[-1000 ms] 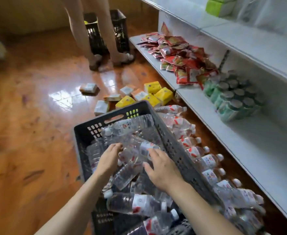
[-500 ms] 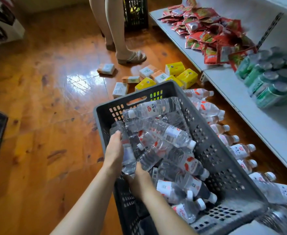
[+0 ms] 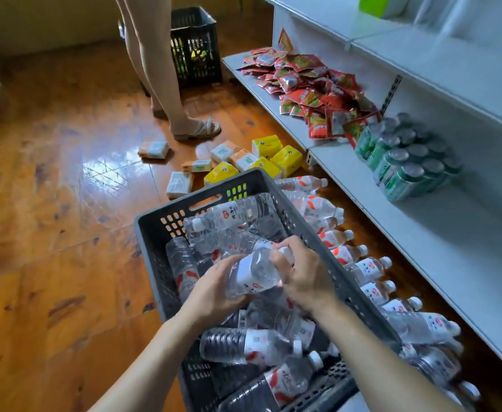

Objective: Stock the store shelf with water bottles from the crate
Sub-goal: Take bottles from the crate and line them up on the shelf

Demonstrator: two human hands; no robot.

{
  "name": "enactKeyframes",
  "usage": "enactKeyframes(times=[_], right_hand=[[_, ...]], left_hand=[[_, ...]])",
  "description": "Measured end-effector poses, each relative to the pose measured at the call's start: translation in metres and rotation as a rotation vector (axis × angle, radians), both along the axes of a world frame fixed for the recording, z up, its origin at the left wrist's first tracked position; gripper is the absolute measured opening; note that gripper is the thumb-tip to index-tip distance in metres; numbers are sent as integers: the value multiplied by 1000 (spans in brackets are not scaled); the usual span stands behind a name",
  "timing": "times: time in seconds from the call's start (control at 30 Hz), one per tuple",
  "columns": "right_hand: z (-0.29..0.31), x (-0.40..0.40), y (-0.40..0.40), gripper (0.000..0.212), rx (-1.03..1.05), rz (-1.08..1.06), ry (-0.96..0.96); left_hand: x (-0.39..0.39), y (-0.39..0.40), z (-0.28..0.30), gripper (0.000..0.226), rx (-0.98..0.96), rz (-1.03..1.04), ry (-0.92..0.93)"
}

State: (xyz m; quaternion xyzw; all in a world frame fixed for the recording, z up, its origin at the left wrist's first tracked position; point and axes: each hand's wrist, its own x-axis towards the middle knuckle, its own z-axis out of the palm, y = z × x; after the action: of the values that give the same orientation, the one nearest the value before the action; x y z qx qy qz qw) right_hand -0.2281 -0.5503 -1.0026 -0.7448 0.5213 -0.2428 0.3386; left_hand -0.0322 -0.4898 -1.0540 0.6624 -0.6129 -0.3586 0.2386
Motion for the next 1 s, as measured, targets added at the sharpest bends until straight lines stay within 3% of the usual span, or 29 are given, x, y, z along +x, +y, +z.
enactKeyframes(times=[0.27,0.33,0.43,0.6,0.83,1.0], right_hand=[[83,-77,-29,59,-189,-203,-94],[105,-100,-31,48,-177,-246,-152],[127,-133,-29,40,-156,-294,-171],[134,-182,-18,42,-125,-304,-179],[159,-242,-32,62,-246,-470,-153],[174,-287,-67,80,-389,-596,-120]], left_hand=[[-78,-44,78,74,-73,-238,201],[-100,-55,94,67,-88,-246,294],[-142,-74,121,37,-110,-189,467],[-220,-110,172,37,-172,-208,660],[-311,-158,223,55,-236,-377,658],[-366,-197,242,42,-331,-416,618]])
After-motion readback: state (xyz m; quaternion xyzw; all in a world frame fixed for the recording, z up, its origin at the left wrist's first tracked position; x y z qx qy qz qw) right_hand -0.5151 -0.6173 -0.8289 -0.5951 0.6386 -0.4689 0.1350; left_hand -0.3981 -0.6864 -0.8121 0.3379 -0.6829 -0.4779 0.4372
